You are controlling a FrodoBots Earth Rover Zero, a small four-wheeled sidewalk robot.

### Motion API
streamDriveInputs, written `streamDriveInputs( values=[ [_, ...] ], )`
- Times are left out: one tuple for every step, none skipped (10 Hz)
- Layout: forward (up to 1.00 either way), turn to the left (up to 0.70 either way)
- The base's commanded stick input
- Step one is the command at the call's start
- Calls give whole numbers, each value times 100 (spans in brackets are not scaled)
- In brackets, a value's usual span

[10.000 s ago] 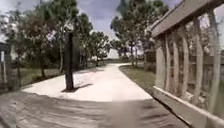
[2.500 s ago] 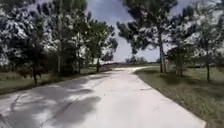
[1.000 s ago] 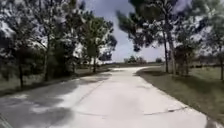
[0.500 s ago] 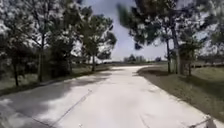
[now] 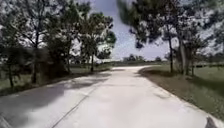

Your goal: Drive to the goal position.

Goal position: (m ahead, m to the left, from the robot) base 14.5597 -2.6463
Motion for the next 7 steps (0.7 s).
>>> streamDriveInputs(
  values=[
    [70, 0],
    [70, 0],
    [70, 0],
    [70, 0],
    [70, 0],
    [70, 0],
    [70, 0]
  ],
)
